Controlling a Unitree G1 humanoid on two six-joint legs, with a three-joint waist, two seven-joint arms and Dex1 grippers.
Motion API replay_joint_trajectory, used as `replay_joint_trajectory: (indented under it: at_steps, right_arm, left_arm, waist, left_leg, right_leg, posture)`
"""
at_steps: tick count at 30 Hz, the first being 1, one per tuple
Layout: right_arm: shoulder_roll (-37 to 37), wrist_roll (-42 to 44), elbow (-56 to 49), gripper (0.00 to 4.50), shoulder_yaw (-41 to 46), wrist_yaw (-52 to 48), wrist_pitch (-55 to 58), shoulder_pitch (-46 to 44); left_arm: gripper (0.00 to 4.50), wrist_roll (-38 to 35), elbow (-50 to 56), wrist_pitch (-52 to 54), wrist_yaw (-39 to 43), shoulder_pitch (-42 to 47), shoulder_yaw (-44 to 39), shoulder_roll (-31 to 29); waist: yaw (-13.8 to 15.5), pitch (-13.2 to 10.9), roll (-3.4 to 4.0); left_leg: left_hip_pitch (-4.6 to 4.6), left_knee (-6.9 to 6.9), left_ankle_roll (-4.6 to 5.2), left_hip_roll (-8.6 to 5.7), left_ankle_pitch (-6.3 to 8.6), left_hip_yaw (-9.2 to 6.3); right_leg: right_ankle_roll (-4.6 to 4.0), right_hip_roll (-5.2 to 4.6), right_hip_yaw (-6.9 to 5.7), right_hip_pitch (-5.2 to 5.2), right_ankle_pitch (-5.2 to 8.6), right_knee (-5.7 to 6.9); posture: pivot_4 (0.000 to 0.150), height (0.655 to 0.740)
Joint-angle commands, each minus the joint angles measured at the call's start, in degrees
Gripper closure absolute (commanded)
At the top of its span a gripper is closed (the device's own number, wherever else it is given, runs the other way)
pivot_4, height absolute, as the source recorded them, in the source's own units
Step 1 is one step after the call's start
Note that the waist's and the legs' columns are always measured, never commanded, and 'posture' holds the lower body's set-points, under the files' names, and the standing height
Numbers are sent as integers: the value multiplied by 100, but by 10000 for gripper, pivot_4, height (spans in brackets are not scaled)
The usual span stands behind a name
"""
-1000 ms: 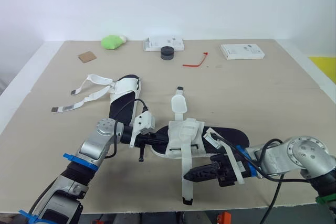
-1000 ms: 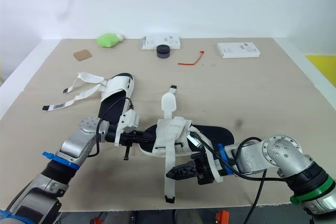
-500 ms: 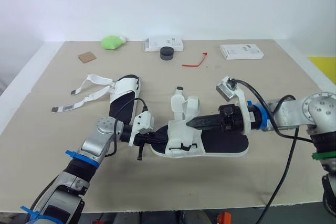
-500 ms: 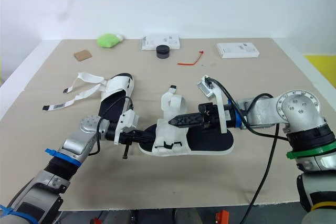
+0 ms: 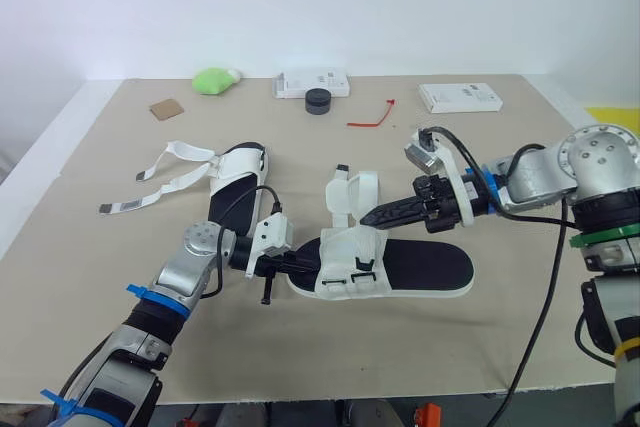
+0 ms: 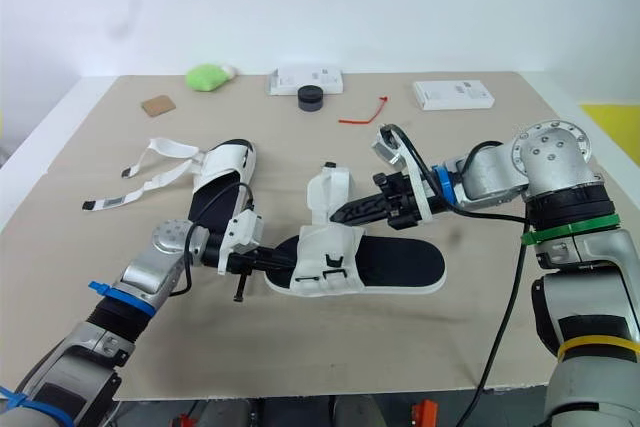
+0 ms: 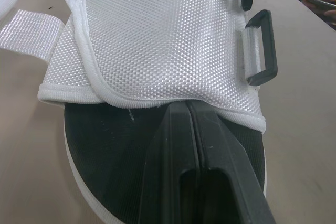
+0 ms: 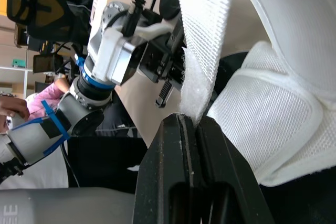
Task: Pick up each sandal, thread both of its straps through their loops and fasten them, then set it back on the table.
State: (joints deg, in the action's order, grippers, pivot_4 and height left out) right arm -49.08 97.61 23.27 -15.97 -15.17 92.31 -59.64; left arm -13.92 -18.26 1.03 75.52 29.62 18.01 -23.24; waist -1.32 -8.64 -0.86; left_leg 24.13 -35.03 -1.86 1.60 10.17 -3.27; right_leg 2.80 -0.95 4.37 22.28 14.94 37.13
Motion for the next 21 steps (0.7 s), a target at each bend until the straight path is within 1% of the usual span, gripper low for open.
replay_joint_trajectory:
  at_steps: [1, 7, 13, 17, 21]
  right_arm:
    - [-20, -149, -10, 44393, -179, -279, 19, -2]
    - [144, -757, 181, 44393, -182, -603, 19, -122]
    - [366, -1506, 656, 44393, -28, -1011, 19, -525]
    - [379, -1753, 678, 44393, -131, -1317, 19, -630]
    - [328, -1737, 530, 44393, -275, -1471, 19, -516]
  left_arm:
    - [45000, 538, -303, 223, -111, -353, 386, -111]
    - [45000, 507, -236, 290, -141, -351, 383, -112]
    - [45000, 485, -222, 329, -146, -337, 372, -109]
    - [45000, 482, -210, 340, -163, -351, 369, -99]
    - [45000, 477, -196, 354, -182, -371, 369, -83]
  waist:
    - [-2, 1, 1]
    - [-2, 2, 4]
    - [-3, 2, 8]
    - [-2, 2, 8]
    - [-3, 3, 9]
  left_leg:
    - [0, 0, 0, 0, 0, 0]
    - [0, 0, 0, -1, 0, 0]
    - [0, 0, 1, -2, 0, 2]
    - [2, 0, 0, -3, 0, 1]
    - [1, 0, 1, -4, 0, 0]
  right_leg:
    - [0, 0, 0, 0, 0, 0]
    - [3, 0, 1, 0, 0, 0]
    - [4, 0, 2, 3, -2, 2]
    - [7, 0, 1, 2, 2, 2]
    - [7, 1, 1, 2, 1, 2]
  posture:
    - [1500, 7400]
    - [1500, 7400]
    - [1500, 7400]
    - [1500, 7400]
    - [1500, 7400]
